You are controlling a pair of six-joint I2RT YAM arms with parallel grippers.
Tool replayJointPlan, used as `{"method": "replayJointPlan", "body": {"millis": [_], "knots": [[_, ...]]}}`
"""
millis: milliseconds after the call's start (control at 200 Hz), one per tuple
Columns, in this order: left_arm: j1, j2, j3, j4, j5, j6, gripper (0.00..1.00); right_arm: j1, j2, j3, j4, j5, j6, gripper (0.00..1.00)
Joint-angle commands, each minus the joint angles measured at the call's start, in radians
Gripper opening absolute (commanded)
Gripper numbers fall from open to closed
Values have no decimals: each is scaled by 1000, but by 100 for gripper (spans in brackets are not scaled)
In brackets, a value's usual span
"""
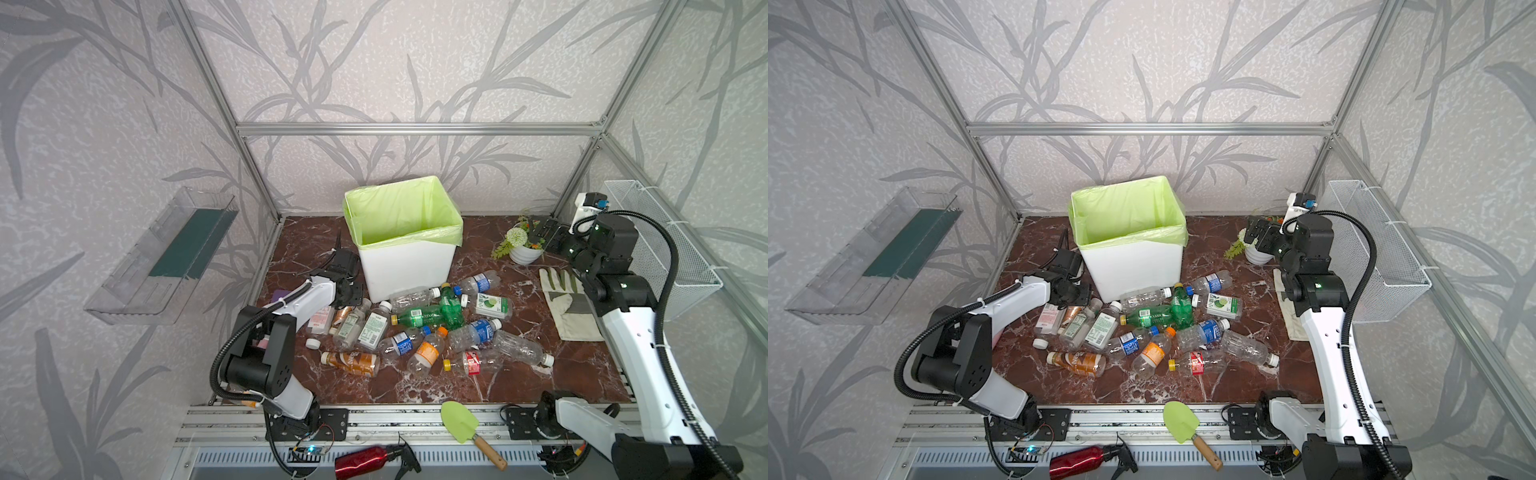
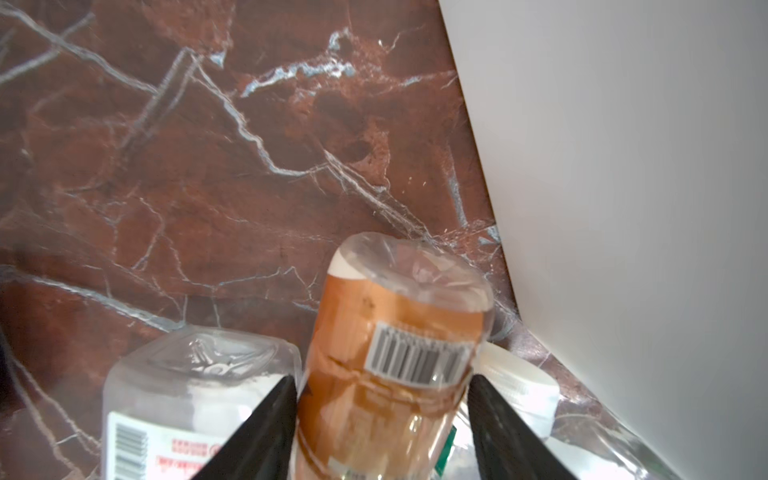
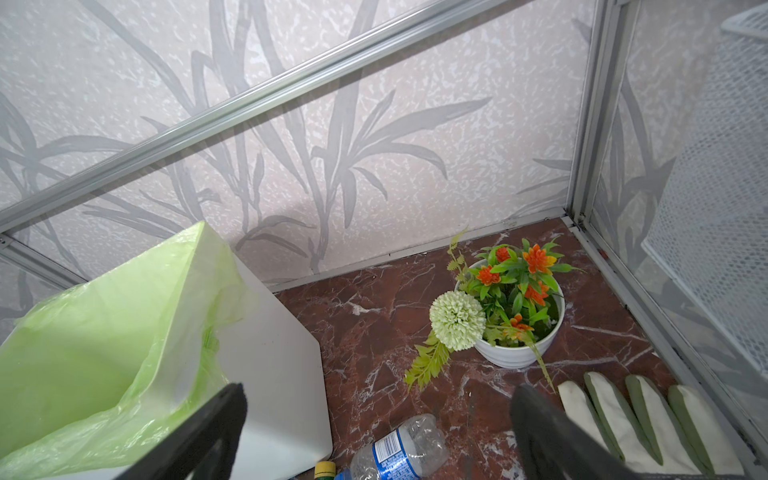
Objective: Throw the plastic bottles in the bin
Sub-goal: 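Grasp the orange-brown bottle with the left gripper while the right gripper withdraws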
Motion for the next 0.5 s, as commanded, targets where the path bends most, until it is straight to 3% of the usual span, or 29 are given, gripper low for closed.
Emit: {"method": "replayJointPlan", "body": {"millis": [0, 280, 425, 495], "knots": [[-3, 11, 0, 3, 26, -16, 68, -9, -14, -5, 14, -25, 20, 99], [-3, 72, 27, -7, 20, -8, 74, -19, -18, -21, 19, -33, 29, 99], [-2, 73, 34, -2, 22, -2, 73, -32, -22, -19, 19, -39, 39, 99], [-3, 65, 37, 2, 24, -6, 68, -37, -23, -21, 20, -45, 42, 99]]}}
